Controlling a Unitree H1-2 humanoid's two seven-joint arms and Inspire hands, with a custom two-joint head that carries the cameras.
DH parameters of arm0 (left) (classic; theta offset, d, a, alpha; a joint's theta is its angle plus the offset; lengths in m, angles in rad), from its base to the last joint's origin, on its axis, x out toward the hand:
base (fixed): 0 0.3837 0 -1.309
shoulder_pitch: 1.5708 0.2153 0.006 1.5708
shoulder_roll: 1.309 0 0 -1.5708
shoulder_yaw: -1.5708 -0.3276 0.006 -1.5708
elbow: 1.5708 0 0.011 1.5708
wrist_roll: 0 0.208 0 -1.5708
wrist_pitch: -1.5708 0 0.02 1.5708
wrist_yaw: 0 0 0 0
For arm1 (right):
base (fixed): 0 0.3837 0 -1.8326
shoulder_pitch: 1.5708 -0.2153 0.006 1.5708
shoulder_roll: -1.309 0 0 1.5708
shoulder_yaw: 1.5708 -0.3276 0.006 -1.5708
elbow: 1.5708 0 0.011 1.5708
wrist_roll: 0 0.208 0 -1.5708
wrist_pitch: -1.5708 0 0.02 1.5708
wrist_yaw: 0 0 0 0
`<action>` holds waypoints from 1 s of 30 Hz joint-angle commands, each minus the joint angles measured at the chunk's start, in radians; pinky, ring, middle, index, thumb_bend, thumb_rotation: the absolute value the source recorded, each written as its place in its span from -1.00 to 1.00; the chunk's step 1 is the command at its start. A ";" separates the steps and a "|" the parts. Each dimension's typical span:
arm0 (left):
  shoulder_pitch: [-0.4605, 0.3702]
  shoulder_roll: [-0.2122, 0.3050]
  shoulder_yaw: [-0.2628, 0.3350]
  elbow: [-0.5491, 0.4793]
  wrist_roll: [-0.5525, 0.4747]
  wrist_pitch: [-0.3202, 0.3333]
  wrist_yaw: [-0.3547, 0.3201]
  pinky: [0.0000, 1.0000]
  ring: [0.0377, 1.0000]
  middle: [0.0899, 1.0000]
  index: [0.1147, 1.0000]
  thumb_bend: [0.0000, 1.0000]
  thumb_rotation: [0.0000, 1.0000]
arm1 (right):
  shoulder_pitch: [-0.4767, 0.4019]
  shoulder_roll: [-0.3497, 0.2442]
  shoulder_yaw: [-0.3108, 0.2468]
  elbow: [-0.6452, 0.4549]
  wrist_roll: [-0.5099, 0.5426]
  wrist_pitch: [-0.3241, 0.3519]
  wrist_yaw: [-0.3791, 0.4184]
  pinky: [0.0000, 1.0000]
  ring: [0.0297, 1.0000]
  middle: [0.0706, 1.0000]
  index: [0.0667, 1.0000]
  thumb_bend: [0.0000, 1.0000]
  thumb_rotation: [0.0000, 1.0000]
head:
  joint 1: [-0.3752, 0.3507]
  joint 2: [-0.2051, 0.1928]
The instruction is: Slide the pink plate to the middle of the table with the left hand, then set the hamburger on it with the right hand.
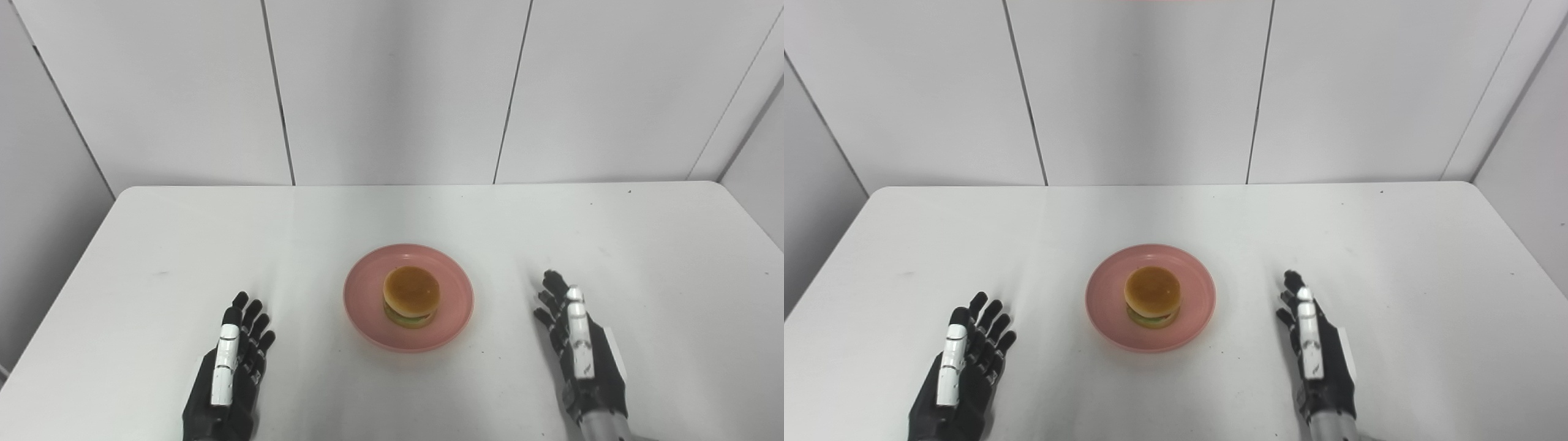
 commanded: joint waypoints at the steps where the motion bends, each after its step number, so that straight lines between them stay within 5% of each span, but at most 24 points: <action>1: 0.023 -0.004 -0.003 0.004 0.027 -0.068 0.002 1.00 1.00 1.00 1.00 0.28 0.61 | 0.029 0.018 -0.003 -0.030 0.049 -0.032 0.021 0.79 0.84 0.84 0.71 0.56 0.99 | -0.005 0.001; 5: -0.014 0.028 0.007 0.072 0.053 -0.144 -0.011 1.00 0.99 0.97 1.00 0.40 0.59 | -0.009 0.033 -0.023 -0.010 0.107 -0.012 0.008 0.75 0.77 0.81 0.71 0.60 0.95 | -0.015 0.021; 6: -0.031 0.036 0.008 0.082 0.066 -0.155 -0.008 1.00 0.99 0.97 1.00 0.40 0.59 | -0.021 0.033 -0.025 -0.015 0.111 0.005 0.000 0.75 0.77 0.81 0.70 0.60 0.94 | -0.019 0.059; 13: -0.086 0.036 0.013 0.080 0.092 -0.152 0.008 1.00 0.93 0.91 1.00 0.52 0.56 | -0.044 0.010 -0.025 -0.077 0.082 0.074 -0.013 0.72 0.76 0.80 0.70 0.63 0.93 | -0.023 0.121; 30: -0.128 0.048 -0.004 0.157 0.102 -0.173 -0.013 1.00 0.94 0.93 1.00 0.60 0.53 | -0.050 0.010 -0.039 -0.052 0.083 0.100 -0.014 0.76 0.79 0.80 0.67 0.64 0.99 | -0.015 0.082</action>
